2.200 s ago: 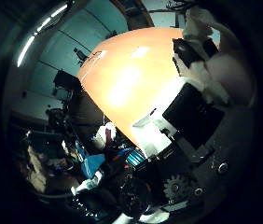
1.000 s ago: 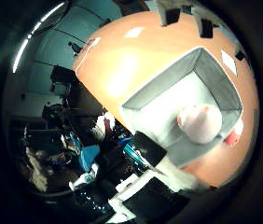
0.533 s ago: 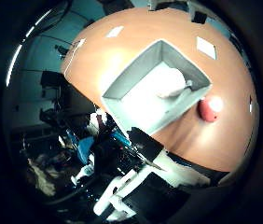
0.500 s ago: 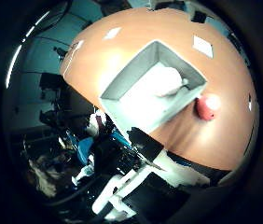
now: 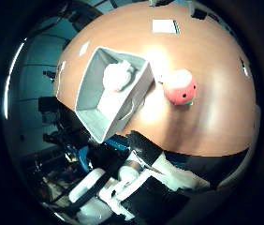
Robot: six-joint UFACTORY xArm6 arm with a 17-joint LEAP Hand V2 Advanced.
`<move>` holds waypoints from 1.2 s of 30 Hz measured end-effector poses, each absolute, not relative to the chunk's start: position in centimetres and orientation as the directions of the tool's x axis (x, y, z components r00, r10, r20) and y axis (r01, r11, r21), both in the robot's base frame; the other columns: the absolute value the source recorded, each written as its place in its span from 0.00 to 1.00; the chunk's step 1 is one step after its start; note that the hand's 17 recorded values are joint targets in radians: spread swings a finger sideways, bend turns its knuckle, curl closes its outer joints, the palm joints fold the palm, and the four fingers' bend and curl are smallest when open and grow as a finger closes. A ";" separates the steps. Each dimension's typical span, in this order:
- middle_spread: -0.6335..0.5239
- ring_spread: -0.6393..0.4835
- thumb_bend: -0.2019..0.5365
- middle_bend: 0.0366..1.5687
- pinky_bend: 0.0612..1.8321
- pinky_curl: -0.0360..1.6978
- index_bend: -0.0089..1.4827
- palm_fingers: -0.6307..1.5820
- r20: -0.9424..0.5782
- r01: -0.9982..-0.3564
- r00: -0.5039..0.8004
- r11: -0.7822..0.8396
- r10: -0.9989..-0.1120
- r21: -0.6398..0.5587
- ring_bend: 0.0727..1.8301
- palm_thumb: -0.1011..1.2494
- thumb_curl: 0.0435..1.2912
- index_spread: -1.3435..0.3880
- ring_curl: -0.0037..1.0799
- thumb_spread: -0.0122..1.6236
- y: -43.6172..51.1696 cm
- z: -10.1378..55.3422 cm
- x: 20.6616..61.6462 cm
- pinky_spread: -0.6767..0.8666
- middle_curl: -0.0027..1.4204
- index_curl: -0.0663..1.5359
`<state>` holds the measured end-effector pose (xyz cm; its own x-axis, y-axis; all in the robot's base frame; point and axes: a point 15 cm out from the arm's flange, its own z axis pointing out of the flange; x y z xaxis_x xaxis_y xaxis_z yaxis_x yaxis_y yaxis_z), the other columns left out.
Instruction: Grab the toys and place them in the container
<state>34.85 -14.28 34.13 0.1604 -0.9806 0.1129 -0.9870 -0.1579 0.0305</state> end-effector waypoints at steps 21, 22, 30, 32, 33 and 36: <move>0.51 0.67 0.24 0.14 0.16 0.20 0.11 0.39 0.051 -0.997 0.073 -0.072 -0.996 0.018 0.16 0.44 0.19 0.56 0.22 0.64 -18.9 24.6 40.2 0.70 0.25 0.21; 0.51 0.67 0.24 0.14 0.16 0.20 0.11 0.39 0.046 -0.997 0.073 -0.072 -0.996 0.027 0.16 0.44 0.19 0.56 0.22 0.64 -18.8 24.1 40.1 0.70 0.25 0.21; 0.51 0.67 0.24 0.14 0.16 0.19 0.11 0.40 0.013 -0.993 0.082 -0.080 -0.997 0.086 0.15 0.45 0.19 0.56 0.22 0.64 -17.5 18.3 37.9 0.70 0.25 0.21; 0.51 0.67 0.24 0.14 0.16 0.19 0.11 0.40 0.007 -0.992 0.083 -0.082 -0.997 0.096 0.15 0.45 0.19 0.56 0.22 0.64 -17.3 17.4 37.5 0.70 0.25 0.21; 0.51 0.67 0.24 0.14 0.16 0.19 0.11 0.40 -0.001 -0.990 0.083 -0.083 -0.997 0.110 0.15 0.45 0.19 0.56 0.22 0.64 -17.1 16.5 37.1 0.70 0.25 0.21; 0.51 0.67 0.24 0.14 0.16 0.19 0.12 0.40 -0.017 -0.987 0.082 -0.084 -0.996 0.140 0.15 0.45 0.19 0.57 0.22 0.64 -16.6 14.6 36.1 0.70 0.25 0.21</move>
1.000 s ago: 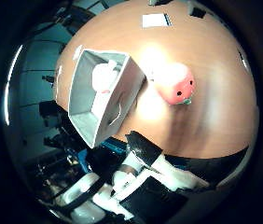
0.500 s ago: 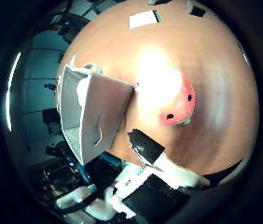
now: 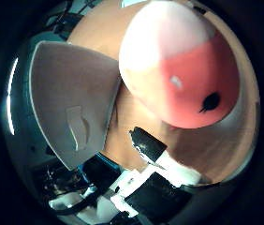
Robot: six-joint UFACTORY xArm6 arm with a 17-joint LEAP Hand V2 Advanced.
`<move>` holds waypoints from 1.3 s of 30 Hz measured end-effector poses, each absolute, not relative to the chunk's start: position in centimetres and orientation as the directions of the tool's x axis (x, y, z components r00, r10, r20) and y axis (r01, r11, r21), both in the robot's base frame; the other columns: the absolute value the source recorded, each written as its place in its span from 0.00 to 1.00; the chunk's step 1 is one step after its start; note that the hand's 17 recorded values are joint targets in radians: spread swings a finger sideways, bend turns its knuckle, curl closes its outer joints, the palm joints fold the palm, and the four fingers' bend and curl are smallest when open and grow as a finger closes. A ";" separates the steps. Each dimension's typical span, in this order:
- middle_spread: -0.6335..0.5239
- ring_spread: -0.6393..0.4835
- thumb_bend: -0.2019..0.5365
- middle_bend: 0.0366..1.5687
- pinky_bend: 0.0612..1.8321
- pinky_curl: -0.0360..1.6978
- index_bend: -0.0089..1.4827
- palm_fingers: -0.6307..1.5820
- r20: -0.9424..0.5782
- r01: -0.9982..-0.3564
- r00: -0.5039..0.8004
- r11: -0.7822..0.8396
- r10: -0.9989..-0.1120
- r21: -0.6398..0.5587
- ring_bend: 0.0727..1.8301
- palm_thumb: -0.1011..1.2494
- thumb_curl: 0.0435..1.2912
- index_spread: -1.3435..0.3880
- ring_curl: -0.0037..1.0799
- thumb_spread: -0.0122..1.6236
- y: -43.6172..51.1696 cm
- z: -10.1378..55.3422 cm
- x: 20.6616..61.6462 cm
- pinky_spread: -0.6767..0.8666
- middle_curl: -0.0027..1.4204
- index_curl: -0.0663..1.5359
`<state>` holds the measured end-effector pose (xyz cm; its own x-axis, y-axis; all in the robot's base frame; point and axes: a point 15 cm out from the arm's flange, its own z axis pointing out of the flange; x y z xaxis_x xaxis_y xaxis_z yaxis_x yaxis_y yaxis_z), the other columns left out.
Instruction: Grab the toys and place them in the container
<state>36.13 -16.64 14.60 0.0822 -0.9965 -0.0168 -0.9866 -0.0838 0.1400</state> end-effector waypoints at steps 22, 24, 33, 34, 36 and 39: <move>0.28 0.31 0.30 0.70 0.63 0.43 0.60 0.77 0.015 -0.990 0.095 -0.093 -0.995 0.103 0.70 0.84 0.32 0.53 0.64 0.63 -16.5 18.5 36.2 0.25 0.63 0.56; 0.29 0.32 0.28 0.73 0.64 0.47 0.64 0.75 0.014 -0.990 0.093 -0.090 -0.996 0.110 0.71 0.86 0.35 0.54 0.67 0.62 -16.4 19.6 35.6 0.26 0.67 0.60; 0.32 0.33 0.25 0.79 0.66 0.57 0.68 0.69 0.076 -0.989 0.092 -0.083 -0.993 0.120 0.76 0.87 0.44 0.57 0.74 0.60 -16.9 30.1 32.9 0.27 0.73 0.67; 0.33 0.33 0.25 0.80 0.66 0.58 0.69 0.69 0.086 -0.991 0.093 -0.083 -0.992 0.108 0.76 0.87 0.45 0.57 0.75 0.60 -16.8 31.4 32.8 0.27 0.73 0.68; 0.33 0.34 0.25 0.80 0.66 0.59 0.69 0.68 0.104 -0.993 0.095 -0.087 -0.990 0.085 0.76 0.87 0.46 0.57 0.75 0.60 -16.6 34.0 32.8 0.27 0.74 0.68; 0.33 0.34 0.25 0.80 0.65 0.61 0.69 0.68 0.121 -0.993 0.111 -0.105 -0.986 0.058 0.76 0.87 0.48 0.57 0.76 0.59 -15.4 37.3 32.9 0.27 0.74 0.69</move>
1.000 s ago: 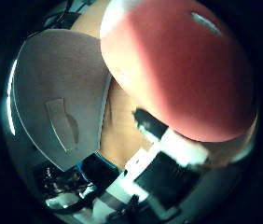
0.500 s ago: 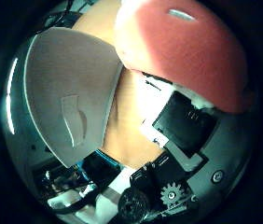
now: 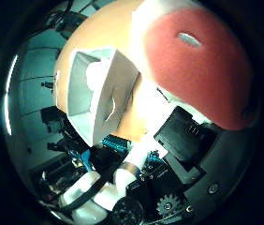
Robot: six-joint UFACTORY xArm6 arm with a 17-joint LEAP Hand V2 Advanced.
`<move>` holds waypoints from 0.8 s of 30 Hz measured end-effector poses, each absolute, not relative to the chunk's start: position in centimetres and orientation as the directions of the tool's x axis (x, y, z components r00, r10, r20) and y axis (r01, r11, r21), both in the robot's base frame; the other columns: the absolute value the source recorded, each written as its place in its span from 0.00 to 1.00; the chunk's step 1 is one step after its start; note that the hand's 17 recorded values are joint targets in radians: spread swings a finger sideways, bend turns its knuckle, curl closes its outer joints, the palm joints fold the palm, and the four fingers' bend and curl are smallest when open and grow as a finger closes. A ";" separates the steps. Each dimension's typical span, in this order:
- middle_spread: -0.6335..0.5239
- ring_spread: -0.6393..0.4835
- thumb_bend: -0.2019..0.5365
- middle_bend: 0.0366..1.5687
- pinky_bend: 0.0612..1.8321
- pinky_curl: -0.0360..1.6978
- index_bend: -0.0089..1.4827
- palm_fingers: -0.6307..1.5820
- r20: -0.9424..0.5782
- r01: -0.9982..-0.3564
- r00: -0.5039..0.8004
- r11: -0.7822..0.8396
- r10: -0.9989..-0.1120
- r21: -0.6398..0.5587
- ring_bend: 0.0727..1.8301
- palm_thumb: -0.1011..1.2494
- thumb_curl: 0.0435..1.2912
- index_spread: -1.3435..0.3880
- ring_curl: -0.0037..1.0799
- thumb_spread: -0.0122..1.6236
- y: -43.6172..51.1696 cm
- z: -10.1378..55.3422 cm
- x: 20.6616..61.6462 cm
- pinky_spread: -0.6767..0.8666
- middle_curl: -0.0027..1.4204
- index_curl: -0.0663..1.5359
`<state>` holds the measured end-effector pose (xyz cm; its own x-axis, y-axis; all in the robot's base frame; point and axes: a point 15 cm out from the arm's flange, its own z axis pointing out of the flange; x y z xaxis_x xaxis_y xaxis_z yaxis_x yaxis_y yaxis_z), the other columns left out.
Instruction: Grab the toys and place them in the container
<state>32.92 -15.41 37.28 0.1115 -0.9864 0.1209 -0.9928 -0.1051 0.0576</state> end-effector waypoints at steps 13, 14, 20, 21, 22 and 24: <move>0.34 0.34 0.25 0.80 0.63 0.65 0.69 0.68 0.122 -0.974 0.221 -0.225 -0.968 -0.020 0.76 0.86 0.52 0.57 0.79 0.59 -4.2 44.0 32.3 0.26 0.75 0.71; 0.34 0.34 0.25 0.80 0.63 0.65 0.69 0.68 0.120 -0.971 0.233 -0.237 -0.965 -0.025 0.76 0.86 0.52 0.57 0.79 0.59 -3.3 44.0 32.3 0.26 0.75 0.71; 0.34 0.34 0.25 0.80 0.62 0.66 0.68 0.68 0.085 -0.942 0.319 -0.325 -0.944 -0.081 0.76 0.86 0.53 0.57 0.79 0.59 3.5 44.9 32.0 0.26 0.75 0.72; 0.34 0.34 0.26 0.80 0.62 0.66 0.68 0.68 0.076 -0.937 0.331 -0.337 -0.941 -0.091 0.76 0.86 0.53 0.57 0.79 0.59 4.6 44.9 31.9 0.26 0.75 0.72; 0.34 0.34 0.25 0.80 0.62 0.67 0.68 0.68 0.071 -0.934 0.338 -0.344 -0.938 -0.098 0.76 0.86 0.53 0.57 0.79 0.59 5.5 45.0 31.8 0.26 0.75 0.72; 0.34 0.34 0.25 0.80 0.62 0.67 0.68 0.68 0.066 -0.926 0.355 -0.361 -0.932 -0.108 0.76 0.86 0.53 0.57 0.79 0.59 7.1 45.1 31.6 0.26 0.76 0.72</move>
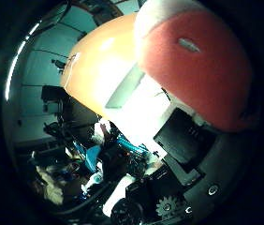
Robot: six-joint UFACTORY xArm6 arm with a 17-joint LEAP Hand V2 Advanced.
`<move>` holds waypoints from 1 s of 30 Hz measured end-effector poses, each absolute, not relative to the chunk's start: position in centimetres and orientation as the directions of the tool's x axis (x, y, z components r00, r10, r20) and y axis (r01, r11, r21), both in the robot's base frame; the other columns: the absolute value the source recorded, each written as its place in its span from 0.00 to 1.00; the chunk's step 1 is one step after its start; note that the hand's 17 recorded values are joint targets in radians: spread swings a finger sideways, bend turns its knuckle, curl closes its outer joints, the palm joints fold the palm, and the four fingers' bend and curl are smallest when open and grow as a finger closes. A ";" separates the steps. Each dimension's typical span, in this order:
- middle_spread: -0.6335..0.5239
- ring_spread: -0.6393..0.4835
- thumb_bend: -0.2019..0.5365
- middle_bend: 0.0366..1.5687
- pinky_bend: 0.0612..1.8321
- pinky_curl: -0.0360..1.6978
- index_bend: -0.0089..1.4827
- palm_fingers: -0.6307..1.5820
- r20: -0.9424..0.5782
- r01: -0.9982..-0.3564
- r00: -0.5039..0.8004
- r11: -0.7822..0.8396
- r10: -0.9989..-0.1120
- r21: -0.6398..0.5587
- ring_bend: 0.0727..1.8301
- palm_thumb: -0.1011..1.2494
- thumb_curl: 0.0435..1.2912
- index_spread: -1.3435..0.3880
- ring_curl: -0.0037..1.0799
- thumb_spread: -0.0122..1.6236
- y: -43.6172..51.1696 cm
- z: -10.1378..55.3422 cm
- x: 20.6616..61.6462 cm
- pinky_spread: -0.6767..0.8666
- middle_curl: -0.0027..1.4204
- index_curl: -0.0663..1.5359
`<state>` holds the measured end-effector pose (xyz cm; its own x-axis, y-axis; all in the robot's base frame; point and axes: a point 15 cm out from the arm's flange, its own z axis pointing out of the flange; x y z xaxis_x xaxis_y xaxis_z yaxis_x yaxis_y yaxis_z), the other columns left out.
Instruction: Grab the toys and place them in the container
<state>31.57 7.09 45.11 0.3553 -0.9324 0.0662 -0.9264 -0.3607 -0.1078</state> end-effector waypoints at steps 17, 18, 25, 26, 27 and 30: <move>0.32 0.33 0.24 0.55 0.44 0.57 0.40 0.46 0.057 -0.890 0.435 -0.439 -0.898 -0.123 0.60 0.66 0.37 0.53 0.62 0.72 13.0 44.5 30.2 0.22 0.58 0.59; 0.32 0.34 0.24 0.52 0.40 0.56 0.38 0.40 0.056 -0.891 0.439 -0.442 -0.897 -0.101 0.55 0.66 0.35 0.51 0.58 0.72 12.9 43.6 29.9 0.25 0.56 0.56; 0.41 0.49 0.24 0.31 0.30 0.46 0.25 0.33 0.055 -0.887 0.457 -0.459 -0.888 -0.044 0.37 0.58 0.27 0.50 0.41 0.69 12.3 40.3 28.2 0.59 0.39 0.40; 0.42 0.52 0.24 0.29 0.29 0.45 0.23 0.33 0.055 -0.887 0.458 -0.460 -0.887 -0.043 0.35 0.57 0.26 0.50 0.39 0.69 12.3 40.3 28.1 0.62 0.37 0.38; 0.43 0.53 0.24 0.28 0.28 0.44 0.22 0.33 0.055 -0.887 0.458 -0.461 -0.887 -0.042 0.35 0.57 0.26 0.50 0.38 0.68 12.3 40.3 28.1 0.64 0.36 0.37; 0.46 0.58 0.24 0.22 0.25 0.39 0.18 0.35 0.055 -0.886 0.459 -0.462 -0.886 -0.049 0.30 0.56 0.24 0.50 0.33 0.67 12.3 40.4 28.0 0.70 0.31 0.33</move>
